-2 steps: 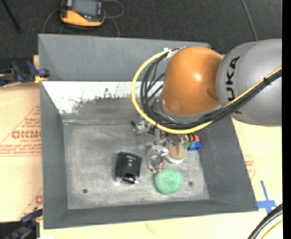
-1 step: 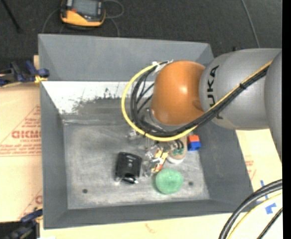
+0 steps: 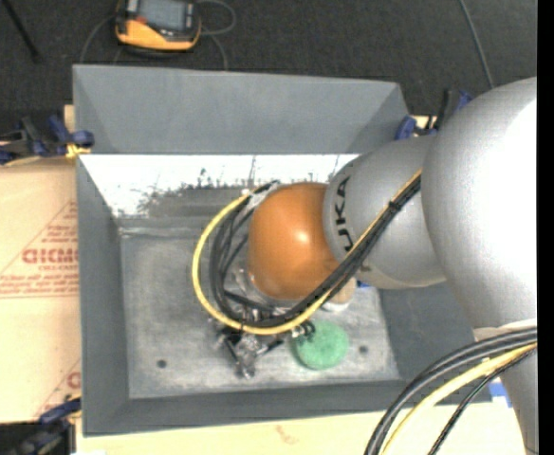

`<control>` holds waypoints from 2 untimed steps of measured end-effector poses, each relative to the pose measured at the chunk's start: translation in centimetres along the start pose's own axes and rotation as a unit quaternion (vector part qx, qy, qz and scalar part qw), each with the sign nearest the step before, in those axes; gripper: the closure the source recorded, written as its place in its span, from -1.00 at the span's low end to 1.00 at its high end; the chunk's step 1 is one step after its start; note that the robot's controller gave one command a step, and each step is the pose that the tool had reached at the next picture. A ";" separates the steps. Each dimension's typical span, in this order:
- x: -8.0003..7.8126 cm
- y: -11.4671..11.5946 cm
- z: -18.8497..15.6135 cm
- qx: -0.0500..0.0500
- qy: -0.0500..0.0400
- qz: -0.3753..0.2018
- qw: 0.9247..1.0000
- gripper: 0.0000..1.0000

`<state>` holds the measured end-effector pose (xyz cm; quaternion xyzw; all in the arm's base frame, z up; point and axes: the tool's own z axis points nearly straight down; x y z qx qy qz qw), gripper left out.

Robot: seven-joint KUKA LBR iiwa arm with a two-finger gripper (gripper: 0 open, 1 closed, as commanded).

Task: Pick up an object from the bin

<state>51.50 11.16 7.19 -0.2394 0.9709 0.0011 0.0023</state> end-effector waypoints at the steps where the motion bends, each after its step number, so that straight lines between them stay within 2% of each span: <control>1: 0.0 0.0 0.0 0.000 0.000 0.000 1.000 1.00; 2: -0.5 -1.8 -19.1 0.001 0.002 0.026 1.000 1.00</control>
Offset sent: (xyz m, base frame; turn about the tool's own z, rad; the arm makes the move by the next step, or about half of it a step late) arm 0.0121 -0.0136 0.1947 0.0473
